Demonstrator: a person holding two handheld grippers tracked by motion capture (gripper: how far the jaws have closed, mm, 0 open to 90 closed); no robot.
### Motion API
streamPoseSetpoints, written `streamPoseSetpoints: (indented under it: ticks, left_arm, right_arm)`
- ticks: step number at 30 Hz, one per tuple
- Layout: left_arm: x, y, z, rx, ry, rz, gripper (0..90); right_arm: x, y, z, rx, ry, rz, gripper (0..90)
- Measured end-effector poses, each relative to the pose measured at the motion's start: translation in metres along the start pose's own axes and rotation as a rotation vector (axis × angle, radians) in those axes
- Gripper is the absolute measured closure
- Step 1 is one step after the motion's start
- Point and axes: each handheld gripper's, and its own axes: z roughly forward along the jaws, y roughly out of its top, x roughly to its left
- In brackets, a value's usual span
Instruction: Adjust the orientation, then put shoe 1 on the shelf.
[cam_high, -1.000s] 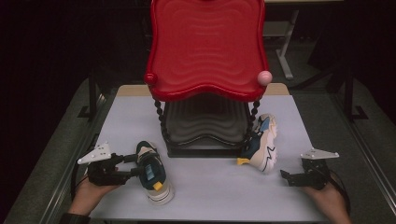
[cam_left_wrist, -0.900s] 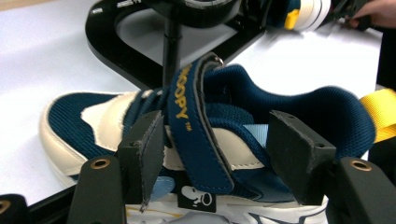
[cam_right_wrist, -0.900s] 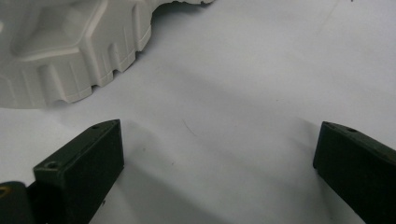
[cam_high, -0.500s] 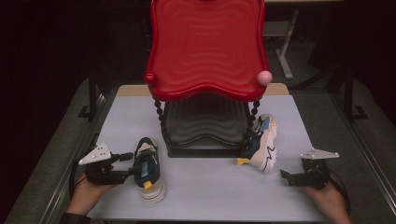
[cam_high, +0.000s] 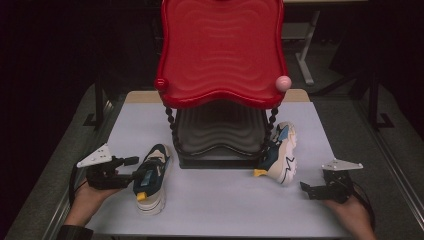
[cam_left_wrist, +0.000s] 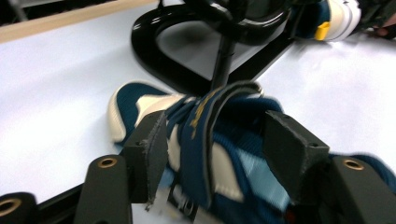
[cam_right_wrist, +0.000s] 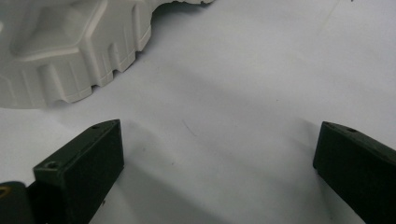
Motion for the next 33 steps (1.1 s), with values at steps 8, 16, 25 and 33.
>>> streamPoseSetpoints:
  ticks: [8,16,25,33]
  left_arm:
    - [0.006,0.01,0.019,0.025,-0.042,0.036,45.2]
    - [0.013,0.01,0.028,0.053,-0.069,0.051,51.4]
    - [0.014,0.01,0.028,0.05,-0.091,0.06,65.3]
    - [0.011,0.014,0.025,0.042,-0.094,0.058,65.9]
  right_arm:
    - [0.0,0.0,0.0,-0.001,0.0,-0.002,1.3]
    - [0.0,0.0,0.0,-0.001,0.0,0.0,1.3]
    - [0.0,0.0,0.0,-0.001,0.001,-0.001,1.3]
    - [0.0,0.0,0.0,-0.001,0.001,-0.001,1.3]
